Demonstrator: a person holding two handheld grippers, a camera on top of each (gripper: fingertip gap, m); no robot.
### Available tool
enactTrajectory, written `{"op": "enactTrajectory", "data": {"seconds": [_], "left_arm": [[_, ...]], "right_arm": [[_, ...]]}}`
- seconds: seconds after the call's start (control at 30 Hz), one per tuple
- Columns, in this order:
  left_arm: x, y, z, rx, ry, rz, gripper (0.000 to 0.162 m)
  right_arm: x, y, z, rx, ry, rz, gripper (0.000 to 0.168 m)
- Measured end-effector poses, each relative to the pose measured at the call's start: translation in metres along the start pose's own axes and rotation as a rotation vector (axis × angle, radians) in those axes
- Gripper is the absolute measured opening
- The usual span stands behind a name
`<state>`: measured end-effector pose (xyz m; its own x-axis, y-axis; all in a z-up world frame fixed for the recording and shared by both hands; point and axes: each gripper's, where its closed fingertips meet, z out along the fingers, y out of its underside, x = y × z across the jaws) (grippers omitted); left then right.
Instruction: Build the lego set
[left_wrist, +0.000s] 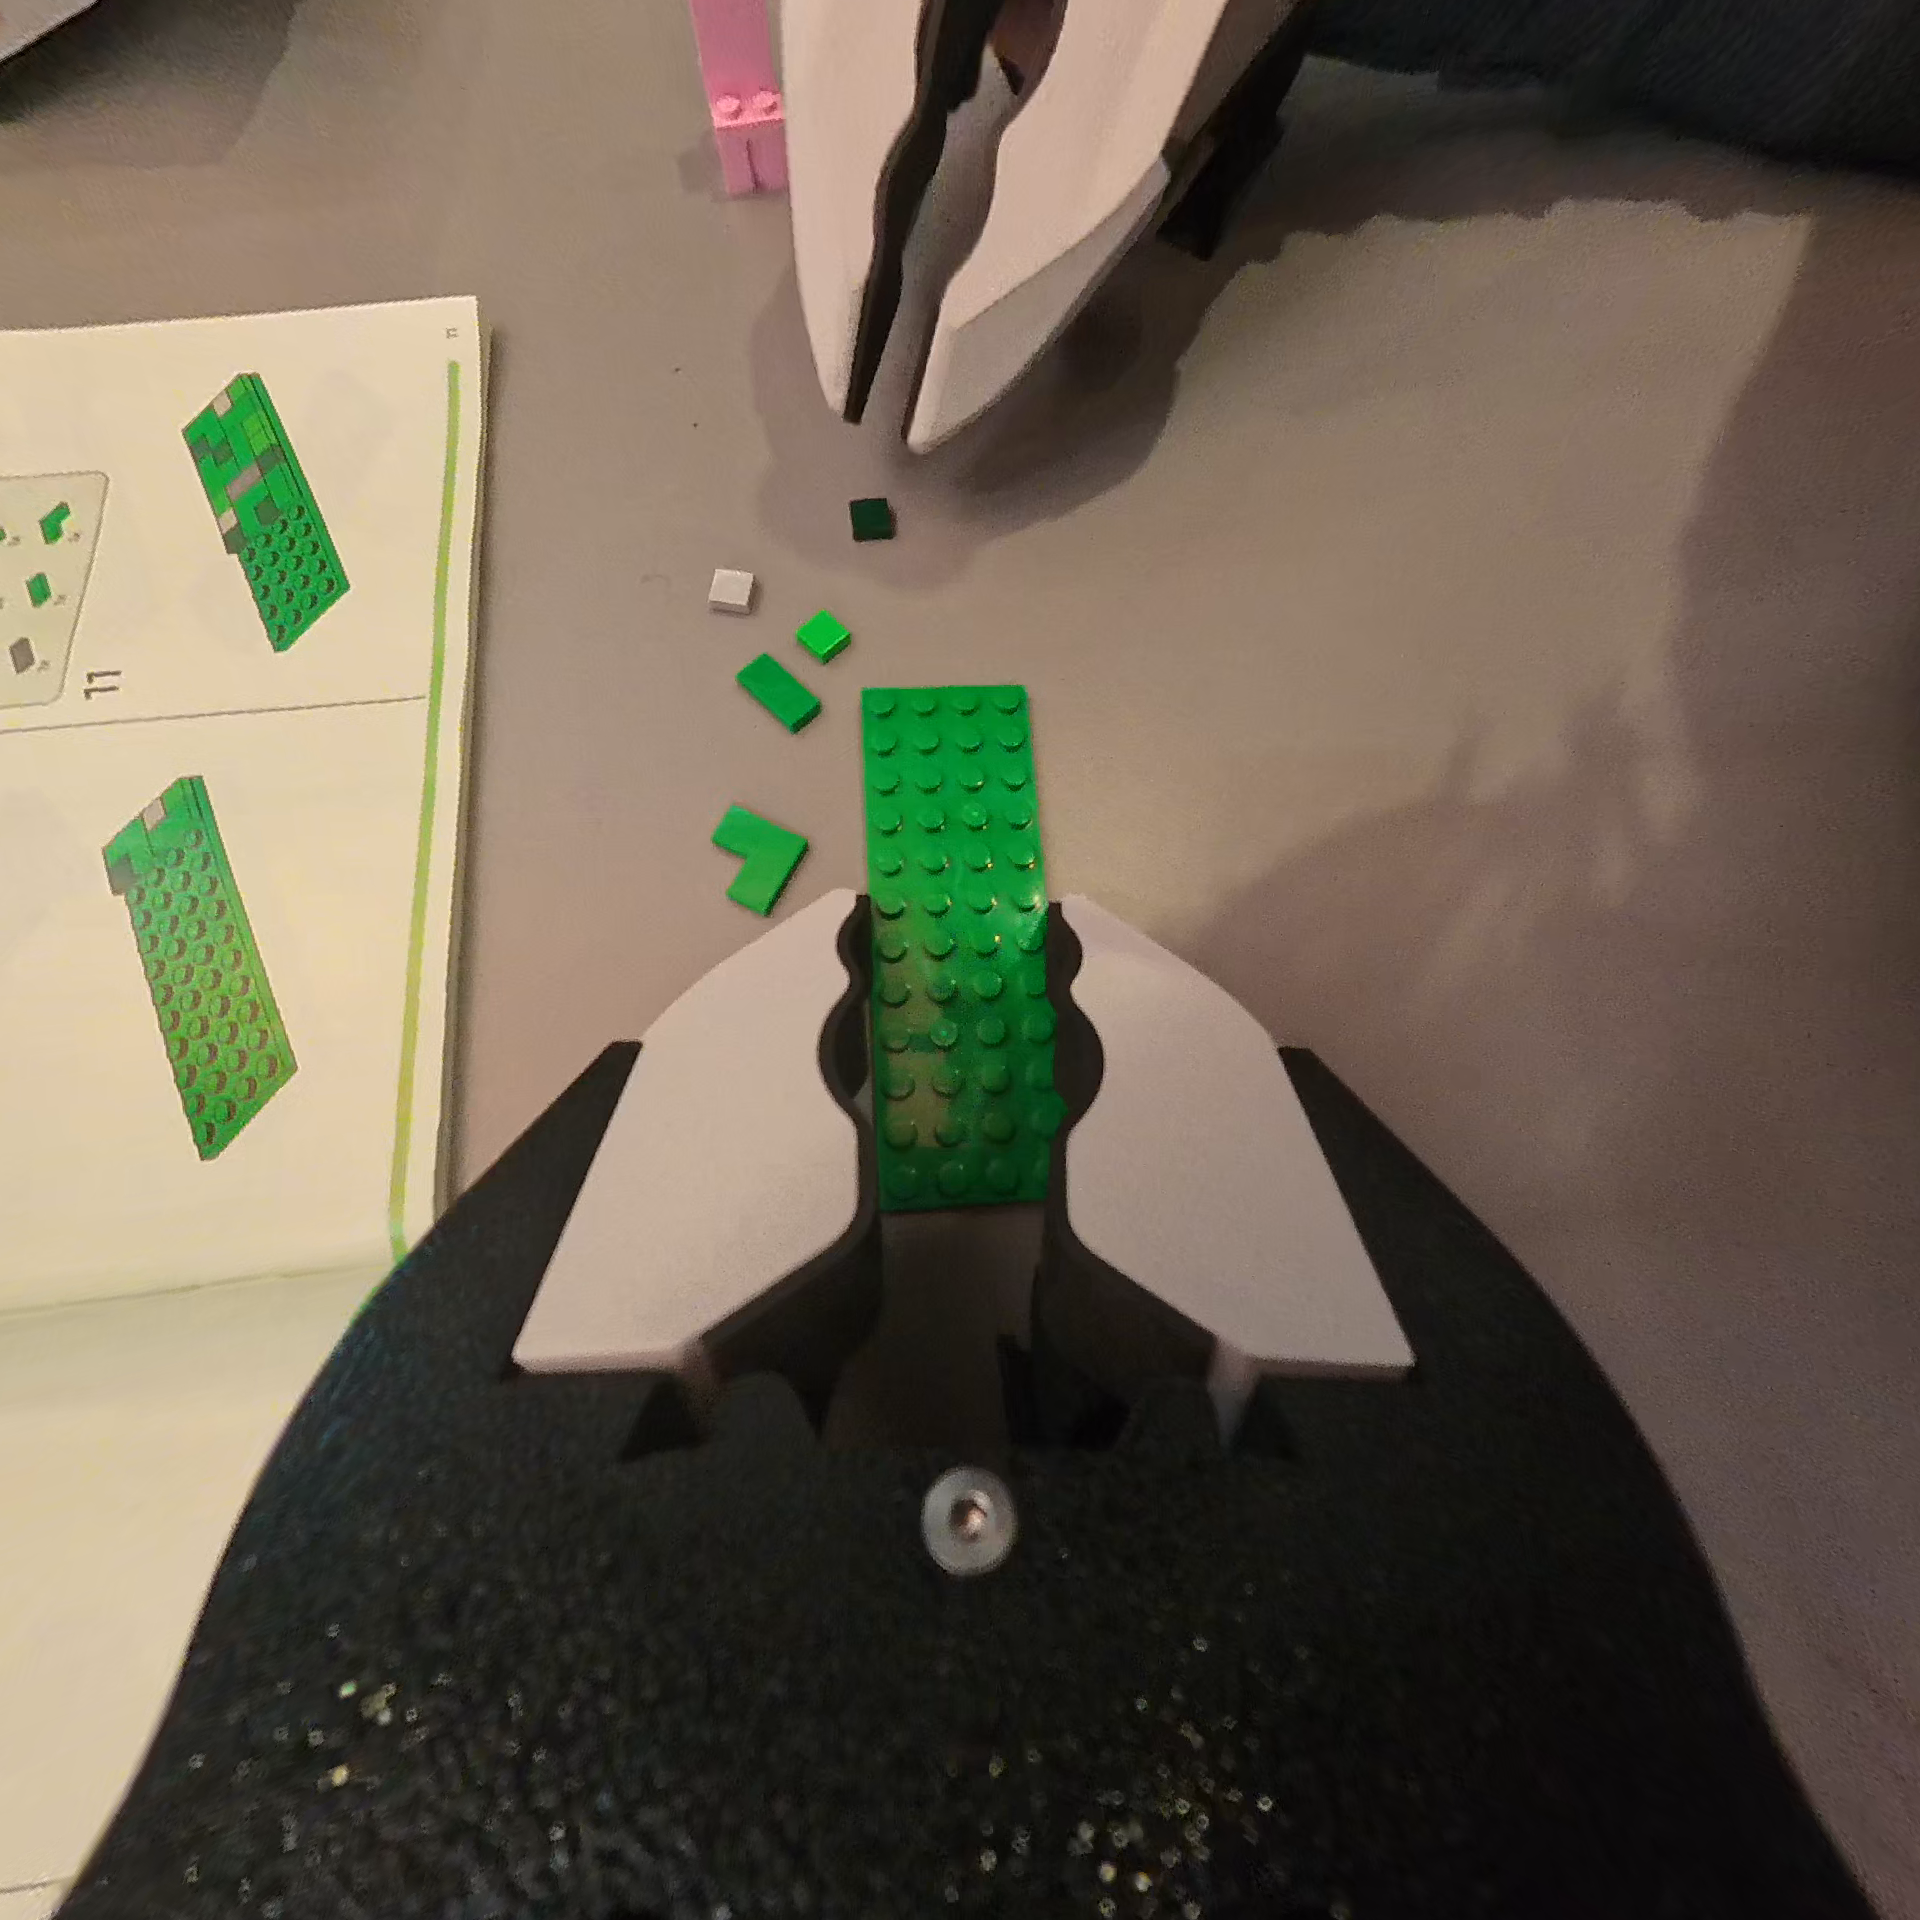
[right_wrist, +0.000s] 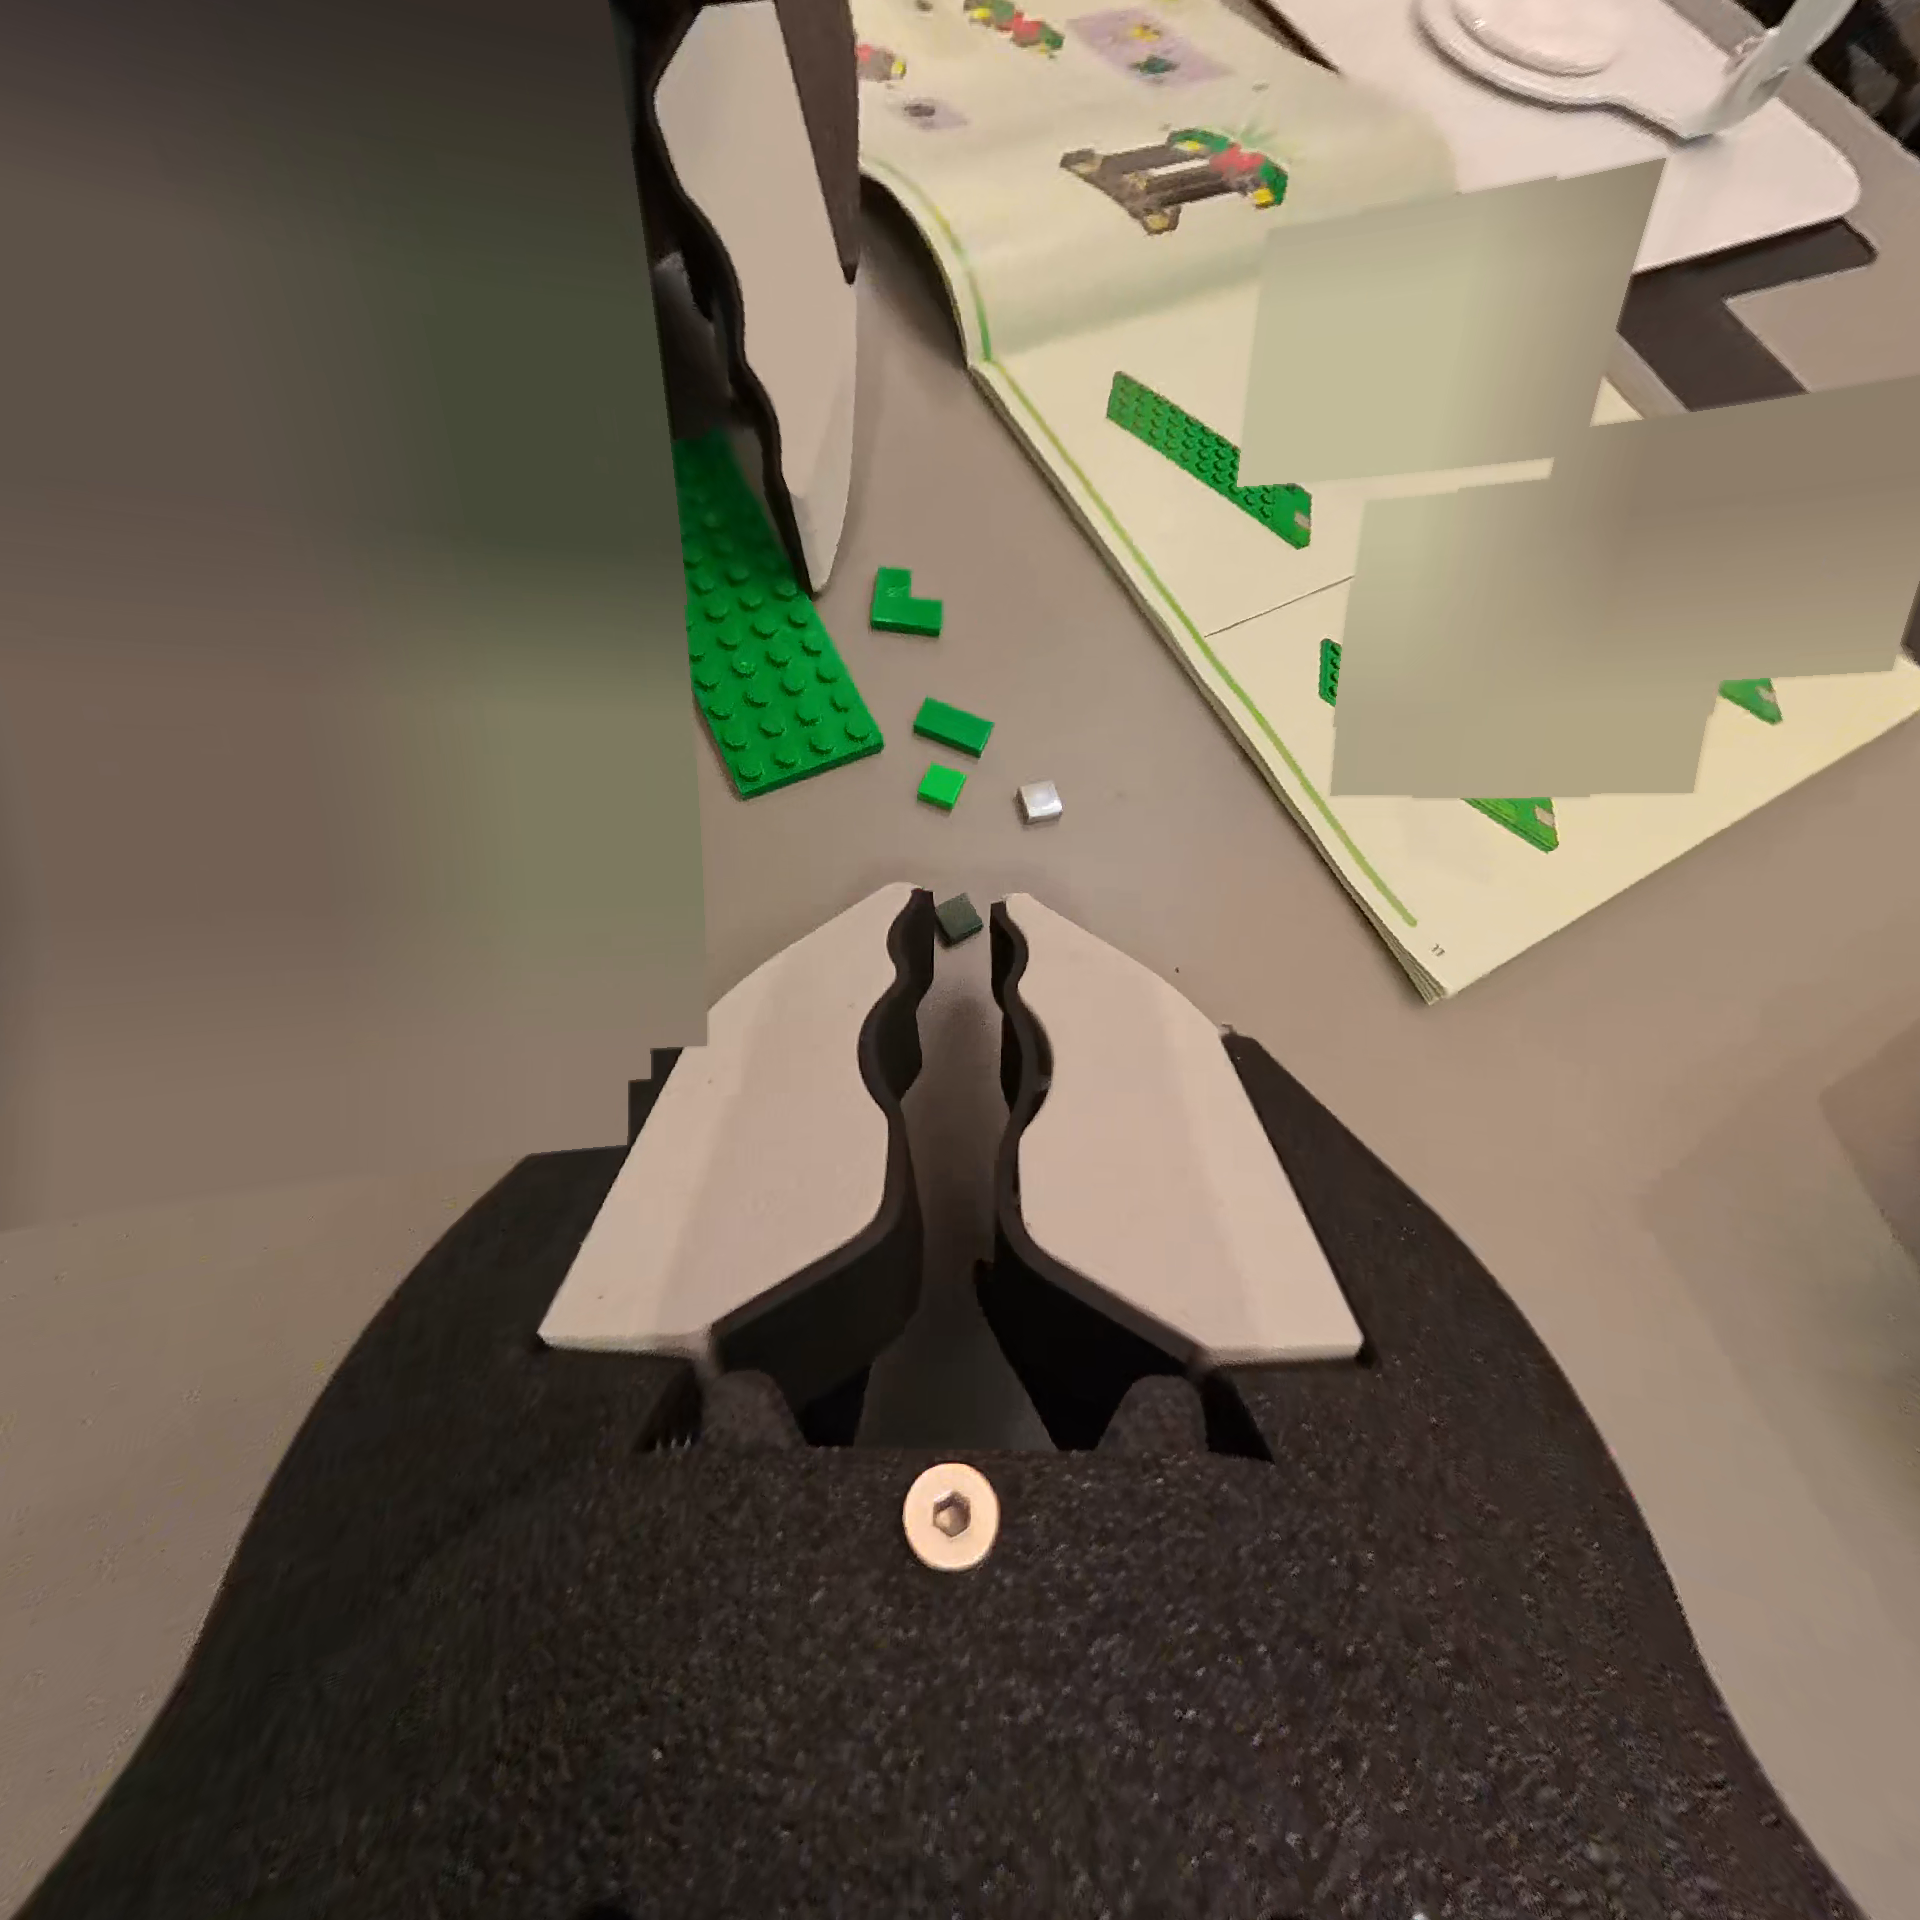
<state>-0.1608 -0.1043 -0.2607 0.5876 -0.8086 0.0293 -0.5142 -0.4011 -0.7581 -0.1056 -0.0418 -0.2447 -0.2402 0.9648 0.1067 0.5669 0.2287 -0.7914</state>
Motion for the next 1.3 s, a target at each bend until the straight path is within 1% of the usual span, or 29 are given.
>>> {"op": "enactTrajectory", "data": {"seconds": [0.1,0.17,0.23,0.27,0.33,0.47,0.53,0.7,0.97,1.03,1.3], "left_arm": [[0.0,0.0,0.0,0.0,0.013,0.001,0.031],[0.0,0.0,0.0,0.001,0.023,0.001,0.031],[0.0,0.0,0.0,0.0,0.022,0.005,0.031],[0.0,0.0,0.0,0.0,0.017,0.01,0.031],[0.0,0.0,0.0,-0.001,0.012,0.016,0.032],[0.0,0.0,0.0,-0.001,0.012,0.016,0.031],[0.0,0.0,0.0,-0.001,0.013,0.015,0.031],[0.0,0.0,0.0,-0.001,0.012,0.016,0.031],[0.0,0.0,0.0,-0.001,0.013,0.015,0.031],[0.0,0.0,0.0,-0.001,0.014,0.015,0.032],[0.0,0.0,0.0,-0.001,0.011,0.017,0.032]], "right_arm": [[-0.004,-0.008,0.004,0.018,-0.071,-0.031,0.01],[-0.004,-0.008,0.011,-0.033,-0.122,0.001,0.012],[0.004,-0.006,0.019,-0.087,-0.093,0.068,0.012],[0.01,-0.007,0.022,-0.096,-0.042,0.116,0.011],[0.004,-0.016,0.027,-0.048,-0.015,0.18,0.007],[-0.002,-0.008,0.034,-0.131,0.085,0.166,0.009],[-0.003,-0.008,0.035,-0.143,0.111,0.154,0.01],[-0.006,-0.008,0.035,-0.135,0.083,0.202,0.011],[-0.004,-0.007,0.036,-0.16,0.12,0.195,0.01],[-0.004,-0.007,0.036,-0.155,0.117,0.199,0.007],[-0.005,-0.009,0.037,-0.142,0.104,0.191,0.007]]}}
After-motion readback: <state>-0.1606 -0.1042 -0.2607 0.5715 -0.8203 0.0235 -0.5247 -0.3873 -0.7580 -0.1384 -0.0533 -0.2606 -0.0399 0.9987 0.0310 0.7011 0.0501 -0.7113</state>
